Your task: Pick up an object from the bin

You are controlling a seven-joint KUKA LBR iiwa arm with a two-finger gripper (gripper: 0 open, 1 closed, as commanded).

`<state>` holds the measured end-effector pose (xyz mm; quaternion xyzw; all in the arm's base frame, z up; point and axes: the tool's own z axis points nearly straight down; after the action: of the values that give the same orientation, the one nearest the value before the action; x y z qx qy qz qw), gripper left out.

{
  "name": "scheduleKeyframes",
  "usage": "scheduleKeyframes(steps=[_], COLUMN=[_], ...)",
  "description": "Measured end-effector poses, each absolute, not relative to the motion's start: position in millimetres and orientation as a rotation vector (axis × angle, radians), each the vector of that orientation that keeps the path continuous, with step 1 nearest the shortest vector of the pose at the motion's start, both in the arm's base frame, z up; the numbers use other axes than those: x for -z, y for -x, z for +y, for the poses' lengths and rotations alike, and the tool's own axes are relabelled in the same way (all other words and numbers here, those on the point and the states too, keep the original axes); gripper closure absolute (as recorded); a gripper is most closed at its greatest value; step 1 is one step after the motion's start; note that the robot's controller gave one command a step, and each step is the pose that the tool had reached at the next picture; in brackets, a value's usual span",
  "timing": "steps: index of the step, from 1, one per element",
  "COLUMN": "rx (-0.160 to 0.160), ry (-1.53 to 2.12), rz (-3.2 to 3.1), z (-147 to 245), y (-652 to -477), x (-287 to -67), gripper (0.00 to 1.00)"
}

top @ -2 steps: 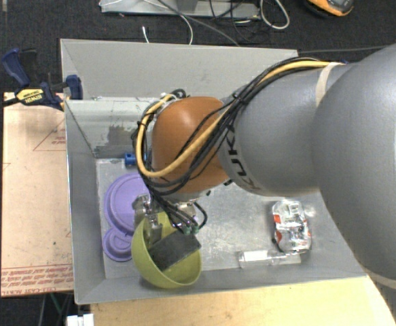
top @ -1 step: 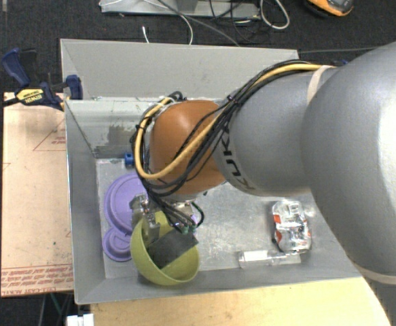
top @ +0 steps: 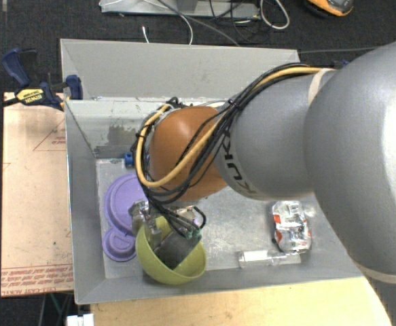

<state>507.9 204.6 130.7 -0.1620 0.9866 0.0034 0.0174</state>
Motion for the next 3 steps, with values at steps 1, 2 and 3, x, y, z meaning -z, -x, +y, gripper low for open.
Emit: scheduleKeyframes(steps=[1,2,3], rx=[-0.014,-0.014,-0.013], ry=[0.555,0.553,0.553], rz=[3.044,3.040,3.047], z=[156.0,155.7,155.1], y=[-504.0,-505.2,-503.4], x=[-72.9,-73.3,-72.1], gripper=[0.00,1.00,0.00])
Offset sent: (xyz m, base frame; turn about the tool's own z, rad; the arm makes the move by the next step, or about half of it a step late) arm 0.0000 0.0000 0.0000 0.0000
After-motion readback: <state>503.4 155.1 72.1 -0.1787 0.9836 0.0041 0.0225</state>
